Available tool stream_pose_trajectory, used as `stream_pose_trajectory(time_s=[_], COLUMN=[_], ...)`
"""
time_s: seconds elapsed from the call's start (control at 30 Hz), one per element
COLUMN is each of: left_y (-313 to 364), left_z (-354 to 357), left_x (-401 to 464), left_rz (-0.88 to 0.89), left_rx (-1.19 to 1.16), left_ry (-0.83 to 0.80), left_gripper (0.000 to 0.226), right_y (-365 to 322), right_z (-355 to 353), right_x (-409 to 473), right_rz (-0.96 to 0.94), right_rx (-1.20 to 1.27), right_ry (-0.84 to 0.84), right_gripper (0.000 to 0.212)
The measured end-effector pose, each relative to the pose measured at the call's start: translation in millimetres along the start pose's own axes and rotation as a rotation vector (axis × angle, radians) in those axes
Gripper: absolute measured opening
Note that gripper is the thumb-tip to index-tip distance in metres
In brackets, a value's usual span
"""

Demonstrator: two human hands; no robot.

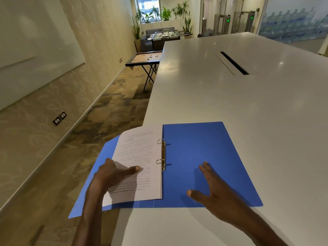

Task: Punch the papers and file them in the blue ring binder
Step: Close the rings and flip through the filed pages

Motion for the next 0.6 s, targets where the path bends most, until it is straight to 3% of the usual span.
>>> stream_pose_trajectory(time_s=[0.27,0.43,0.6], left_y=[6,5,8], left_z=[8,15,13], left_x=[3,4,7], left_rz=[-0.007,-0.049,-0.033], left_rx=[0.067,-0.007,-0.056], left_ry=[-0.087,-0.096,-0.119], left_gripper=[0.139,0.168,0.150], right_y=[1,3,4], right_z=[4,6,8], right_x=[0,1,2], right_rz=[0.011,0.011,0.023], right_rx=[-0.061,-0.094,-0.131], right_ry=[-0.004,-0.001,-0.006], right_gripper=[0.090,0.093,0.094])
Point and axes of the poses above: each hand's wrist, its own x-axis towards the middle knuckle, its own z-axis out of the palm, y = z × x, the point moved 9 cm from there along x, towards the middle knuckle, and after that the axes turned 9 degrees about x, right-handed, at the moved point
